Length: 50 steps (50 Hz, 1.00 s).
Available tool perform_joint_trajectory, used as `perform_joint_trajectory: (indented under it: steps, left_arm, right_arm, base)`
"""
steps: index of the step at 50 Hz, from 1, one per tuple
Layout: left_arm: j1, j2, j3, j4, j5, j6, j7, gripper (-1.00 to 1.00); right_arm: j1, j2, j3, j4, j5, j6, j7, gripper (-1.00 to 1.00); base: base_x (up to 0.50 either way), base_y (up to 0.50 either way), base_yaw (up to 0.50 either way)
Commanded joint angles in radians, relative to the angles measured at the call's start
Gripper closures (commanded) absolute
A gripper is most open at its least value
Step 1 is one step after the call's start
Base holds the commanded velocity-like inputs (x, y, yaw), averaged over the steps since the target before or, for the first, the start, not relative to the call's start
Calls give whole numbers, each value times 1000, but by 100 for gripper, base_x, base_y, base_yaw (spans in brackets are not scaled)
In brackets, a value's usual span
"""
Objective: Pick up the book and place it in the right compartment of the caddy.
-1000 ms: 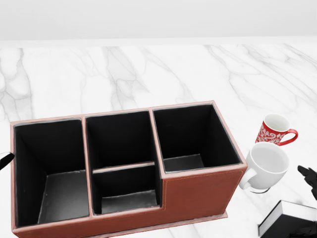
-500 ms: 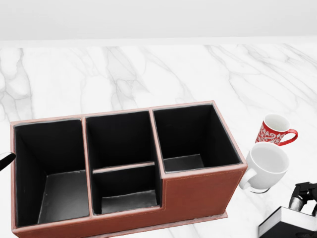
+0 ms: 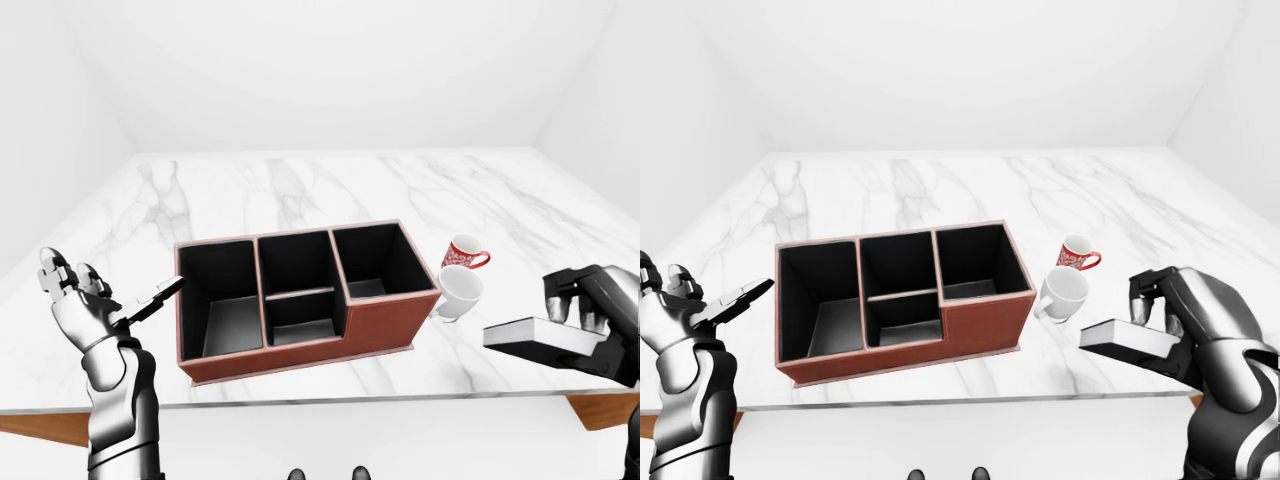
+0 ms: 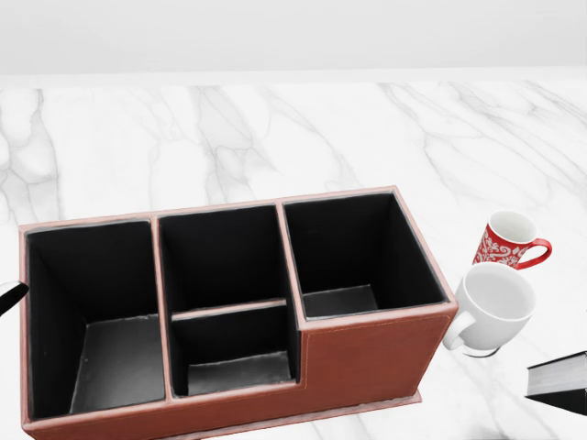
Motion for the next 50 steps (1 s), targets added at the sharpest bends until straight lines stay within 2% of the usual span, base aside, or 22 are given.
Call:
perform_joint_trajectory:
  steps: [1,2,8,11,14,21,23,24,27,31,40,45,50]
  left_arm:
    - [1,-1,0,-6,1,0,1,-100]
    - [1,-1,0,-6,2,0,1,-100]
    - [1,-2,2,-5,1,0,-1,-100]
    - [-1,0,2,0,0,0,-1,-100]
    - [-2,1,2,1,-1,0,0,-100]
    - [-6,3,-1,14,0,0,-1,-100]
    - [-8,3,-5,18,4,0,0,-100]
    - [-6,2,-7,9,4,0,1,-100]
    - [-6,0,-7,1,0,0,-1,-100]
    - [-7,3,-3,-2,-5,0,-2,-100]
    - [-6,1,-4,-3,-5,0,-3,-100]
    - [-5,0,-4,-3,-4,0,-4,-100]
    - [-4,-1,-5,-6,-2,0,-3,-100]
  right_arm:
    - [-77,-72,-145,-309,39,0,0,100]
    - [-85,-76,-144,-324,44,0,0,100]
    - [-230,-224,-88,-393,42,0,0,100]
    - [-354,-291,43,-350,38,0,0,100]
    - [-457,-342,133,-267,18,0,0,100]
    - [-794,-409,328,8,39,0,0,100]
    - [-890,-400,369,91,46,0,0,100]
    - [-985,-393,411,175,40,0,0,100]
    - [-1111,-334,446,283,24,0,0,100]
    - [-1245,-249,496,446,21,0,0,100]
    - [-1482,-149,533,746,15,0,0,100]
    - [-1514,-119,542,818,31,0,0,100]
    - [-1491,-96,557,859,43,0,0,100]
  base:
    - [0,0,0]
    - [0,0,0]
    - [0,0,0]
    - [0,0,0]
    - [0,0,0]
    - [0,0,0]
    - [0,0,0]
    - [0,0,0]
    - [0,0,0]
    - [0,0,0]
    - [0,0,0]
    - [0,0,0]
    - [0,0,0]
